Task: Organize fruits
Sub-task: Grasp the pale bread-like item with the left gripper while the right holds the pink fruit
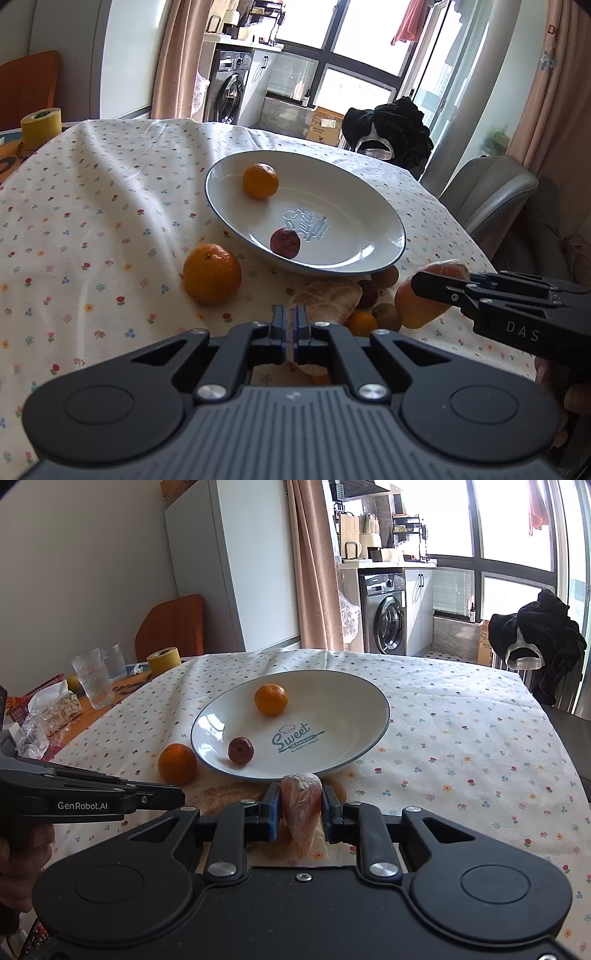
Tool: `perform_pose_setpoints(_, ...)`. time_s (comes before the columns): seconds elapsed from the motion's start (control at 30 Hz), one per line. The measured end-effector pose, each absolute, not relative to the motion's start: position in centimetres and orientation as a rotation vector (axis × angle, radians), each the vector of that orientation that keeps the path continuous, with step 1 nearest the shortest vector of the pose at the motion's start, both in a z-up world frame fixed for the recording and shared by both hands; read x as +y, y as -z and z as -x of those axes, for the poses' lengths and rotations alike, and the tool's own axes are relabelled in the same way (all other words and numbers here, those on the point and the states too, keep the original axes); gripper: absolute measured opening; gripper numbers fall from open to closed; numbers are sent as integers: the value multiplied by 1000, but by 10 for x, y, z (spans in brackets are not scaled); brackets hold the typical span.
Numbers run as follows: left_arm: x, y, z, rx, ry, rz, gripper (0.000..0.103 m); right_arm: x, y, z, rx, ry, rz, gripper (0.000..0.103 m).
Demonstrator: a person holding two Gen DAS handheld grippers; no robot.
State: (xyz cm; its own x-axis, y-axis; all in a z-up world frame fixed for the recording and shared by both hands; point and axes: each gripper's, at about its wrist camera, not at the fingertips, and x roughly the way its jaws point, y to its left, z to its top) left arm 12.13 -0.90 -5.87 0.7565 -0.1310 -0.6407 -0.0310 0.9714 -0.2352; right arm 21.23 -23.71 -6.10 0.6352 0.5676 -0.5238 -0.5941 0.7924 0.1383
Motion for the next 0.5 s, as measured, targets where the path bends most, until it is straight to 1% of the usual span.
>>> perform_pose_setpoints(0.1,-10,58,-122,719,81,238,4,-237,62,-211,583,-663,50,21)
perform_pose_setpoints(0.2,-12,59,-124,724,75,231,17,-239,63,-212,586,-659,49,21)
perform_pose_setpoints(0.27,-12,61,-126,726,75,238,38,-240,64,-213,589,-656,45,21)
perform_pose_setpoints(0.3,-12,62,-128,731,76,245,43,-240,65,-213,590,-655,44,21)
perform_pose_setpoints(0.33,-12,64,-129,734,76,251,51,-240,66,-213,591,-654,44,21)
perform_pose_setpoints(0.5,-16,73,-135,756,92,253,52,-243,68,-216,596,-654,33,21)
